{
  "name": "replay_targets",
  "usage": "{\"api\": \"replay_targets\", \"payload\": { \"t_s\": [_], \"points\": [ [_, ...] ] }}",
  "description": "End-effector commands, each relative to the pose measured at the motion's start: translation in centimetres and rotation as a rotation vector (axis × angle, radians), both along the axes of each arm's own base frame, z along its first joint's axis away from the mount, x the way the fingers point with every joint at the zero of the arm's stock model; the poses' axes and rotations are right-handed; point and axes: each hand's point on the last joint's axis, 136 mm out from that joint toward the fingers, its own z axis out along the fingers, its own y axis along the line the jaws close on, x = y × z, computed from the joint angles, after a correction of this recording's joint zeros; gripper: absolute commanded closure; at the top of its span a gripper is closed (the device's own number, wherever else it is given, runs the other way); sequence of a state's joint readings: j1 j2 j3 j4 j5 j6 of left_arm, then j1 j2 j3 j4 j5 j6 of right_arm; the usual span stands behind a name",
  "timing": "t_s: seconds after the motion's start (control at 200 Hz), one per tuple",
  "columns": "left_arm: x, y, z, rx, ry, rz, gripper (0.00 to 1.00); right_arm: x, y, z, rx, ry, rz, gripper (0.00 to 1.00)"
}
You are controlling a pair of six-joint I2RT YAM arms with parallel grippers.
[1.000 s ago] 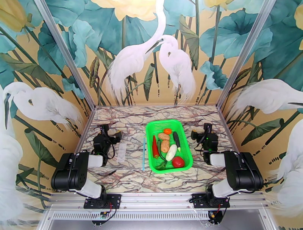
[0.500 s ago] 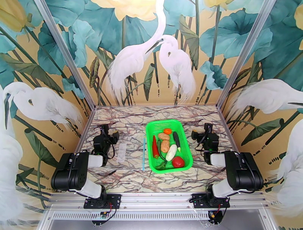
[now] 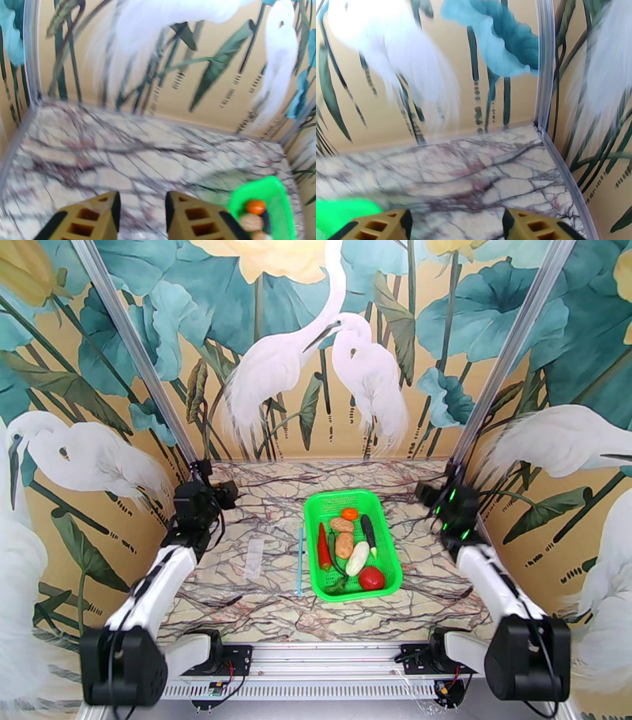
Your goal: Place the food in the zip-top bag and seal the zipper
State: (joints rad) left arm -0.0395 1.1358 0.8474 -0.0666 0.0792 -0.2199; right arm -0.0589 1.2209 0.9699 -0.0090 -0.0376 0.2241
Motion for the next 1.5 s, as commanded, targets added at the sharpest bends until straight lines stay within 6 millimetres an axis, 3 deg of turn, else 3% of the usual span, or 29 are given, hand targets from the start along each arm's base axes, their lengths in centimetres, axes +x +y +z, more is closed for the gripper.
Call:
{"api": "replay_targets", "payload": {
  "t_s": [0.0, 0.205, 0.415, 0.535, 0.68, 0.805, 0.955, 1.291, 1.496],
  "points": [
    [-4.2, -1.6, -6.1, -0.041, 0.323, 0.017, 0.64, -3.0, 1.9, -6.0, 0.108, 0.38, 0.036, 0.32],
    [-7.9, -6.1, -8.5, -0.028, 0.437, -0.019, 0.6, -4.8, 3.8, -7.1, 0.108, 0.458, 0.045, 0.29],
    [-9.2, -11.2, -11.0, -0.025, 0.543, -0.118, 0.58, -5.2, 5.1, -11.2, 0.115, 0.626, 0.063, 0.29],
    [-9.8, -13.5, -12.8, -0.017, 0.609, -0.161, 0.55, -5.3, 5.8, -11.9, 0.126, 0.645, 0.083, 0.28],
    [-11.1, -15.6, -16.3, -0.013, 0.723, -0.194, 0.52, -5.1, 7.0, -12.0, 0.168, 0.648, 0.129, 0.26],
    [-11.8, -17.4, -18.3, 0.0, 0.769, -0.213, 0.51, -5.0, 8.0, -13.4, 0.149, 0.705, 0.156, 0.26],
    [-11.9, -18.7, -19.9, 0.032, 0.799, -0.215, 0.51, -5.1, 8.5, -14.0, 0.15, 0.728, 0.178, 0.26],
    [-10.2, -19.8, -21.2, 0.046, 0.782, -0.196, 0.51, -5.3, 8.9, -13.9, 0.143, 0.731, 0.209, 0.26],
    [-9.7, -19.6, -22.6, 0.103, 0.819, -0.176, 0.57, -5.3, 9.0, -13.6, 0.132, 0.727, 0.222, 0.26]
  ]
}}
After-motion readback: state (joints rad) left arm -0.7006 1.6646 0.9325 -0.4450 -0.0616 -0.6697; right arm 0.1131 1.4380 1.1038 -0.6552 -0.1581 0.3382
